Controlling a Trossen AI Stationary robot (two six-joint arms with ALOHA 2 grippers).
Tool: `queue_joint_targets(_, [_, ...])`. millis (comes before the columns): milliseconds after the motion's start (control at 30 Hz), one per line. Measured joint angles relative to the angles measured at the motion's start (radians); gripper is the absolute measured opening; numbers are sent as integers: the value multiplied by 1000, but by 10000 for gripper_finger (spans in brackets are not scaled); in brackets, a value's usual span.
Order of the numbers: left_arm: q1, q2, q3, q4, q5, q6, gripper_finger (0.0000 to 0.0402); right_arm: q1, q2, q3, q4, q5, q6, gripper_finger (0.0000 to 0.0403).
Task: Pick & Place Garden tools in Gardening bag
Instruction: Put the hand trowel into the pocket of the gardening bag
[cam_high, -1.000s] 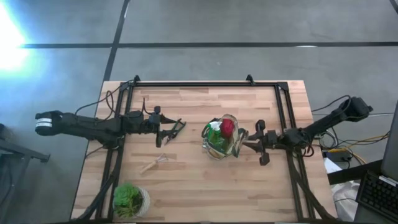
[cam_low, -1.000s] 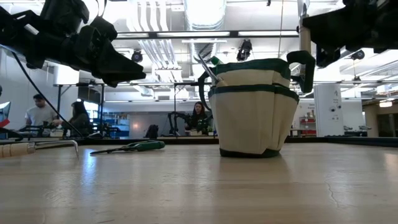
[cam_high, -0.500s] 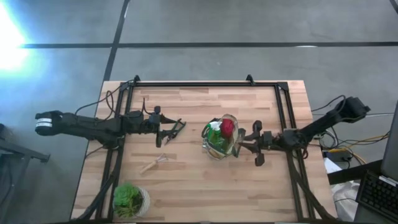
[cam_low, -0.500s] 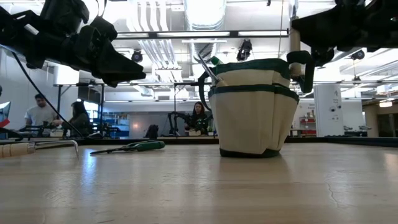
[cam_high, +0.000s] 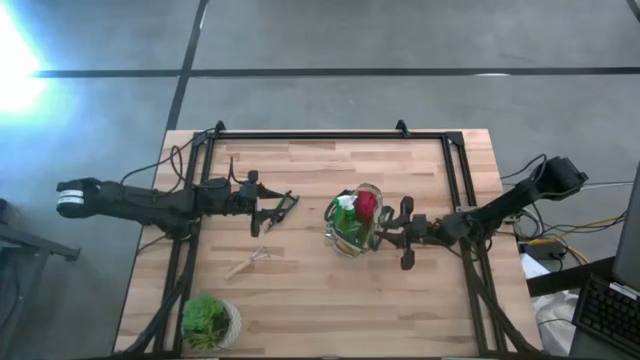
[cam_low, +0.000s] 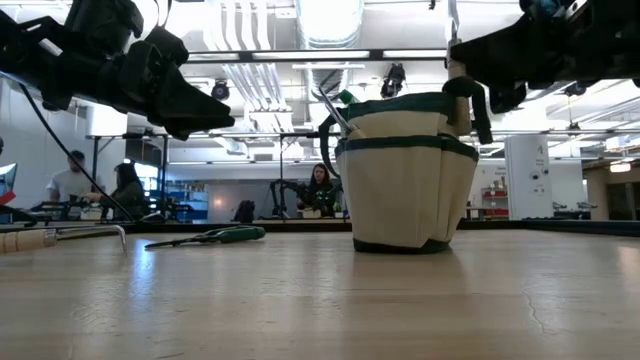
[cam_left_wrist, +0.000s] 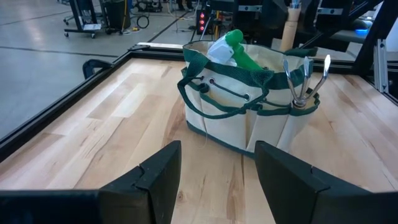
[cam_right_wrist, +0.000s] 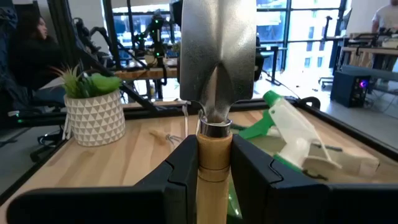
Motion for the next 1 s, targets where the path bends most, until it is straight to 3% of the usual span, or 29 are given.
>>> queue_joint_targets(767, [0,0,0,0,0,0,207,0,20,-5,-9,-2,29,69])
queue_joint_targets(1000, [0,0,0,0,0,0,207,0,-36,-22,-14,-2,11,69])
